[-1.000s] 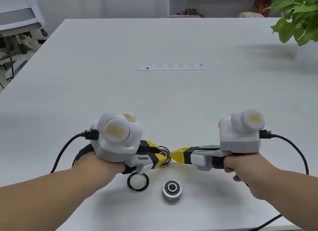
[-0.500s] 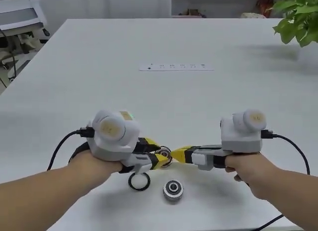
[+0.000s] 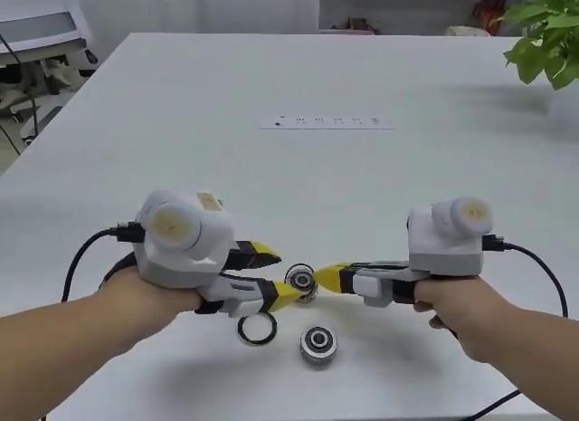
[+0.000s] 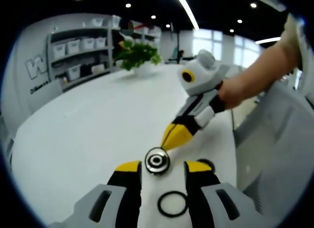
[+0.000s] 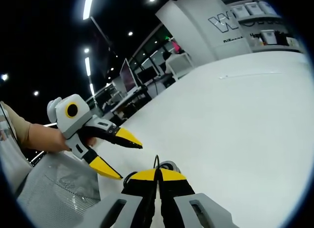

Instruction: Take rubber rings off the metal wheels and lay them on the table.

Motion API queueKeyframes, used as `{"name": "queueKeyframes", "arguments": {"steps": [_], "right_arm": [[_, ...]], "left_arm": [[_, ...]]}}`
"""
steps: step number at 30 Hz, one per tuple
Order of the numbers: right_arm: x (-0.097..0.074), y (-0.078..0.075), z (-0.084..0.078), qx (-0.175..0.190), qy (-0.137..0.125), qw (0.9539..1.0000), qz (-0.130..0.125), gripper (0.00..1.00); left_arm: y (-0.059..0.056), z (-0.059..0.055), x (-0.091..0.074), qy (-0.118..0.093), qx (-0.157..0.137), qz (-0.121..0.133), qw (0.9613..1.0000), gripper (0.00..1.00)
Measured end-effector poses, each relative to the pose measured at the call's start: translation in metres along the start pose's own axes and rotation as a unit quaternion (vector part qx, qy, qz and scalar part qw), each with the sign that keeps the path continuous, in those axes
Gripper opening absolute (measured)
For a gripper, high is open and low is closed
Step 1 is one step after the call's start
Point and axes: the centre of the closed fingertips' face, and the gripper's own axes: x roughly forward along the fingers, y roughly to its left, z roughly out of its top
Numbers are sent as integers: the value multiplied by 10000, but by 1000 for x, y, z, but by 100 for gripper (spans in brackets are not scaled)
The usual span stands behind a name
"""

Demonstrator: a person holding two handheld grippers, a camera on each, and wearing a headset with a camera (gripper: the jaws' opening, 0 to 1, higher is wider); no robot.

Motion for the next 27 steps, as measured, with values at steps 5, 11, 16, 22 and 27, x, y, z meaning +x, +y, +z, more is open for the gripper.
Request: {"name": "queueKeyframes", "arguments": {"steps": [5, 11, 16, 22, 27], "right_arm": [[-1, 3, 3, 0, -38, 10000, 34, 0], [-1, 9, 8, 25, -104, 9999, 99, 0], [-1, 15, 12, 47, -140, 9997, 172, 0], [1, 24, 14, 105, -129, 9995, 280, 0], [4, 31, 14, 202, -87, 9990, 385, 0]], "left_arm": [[-1, 6, -12, -184, -112, -66, 9997, 41], [-5, 11, -27, -259, 14, -67, 9996, 46], [-8, 13, -40, -349, 89, -122, 9993, 53], [-12, 10, -53, -361, 185, -134, 9991, 59], [-14, 9, -61, -420, 152, -133, 9989, 67]]}}
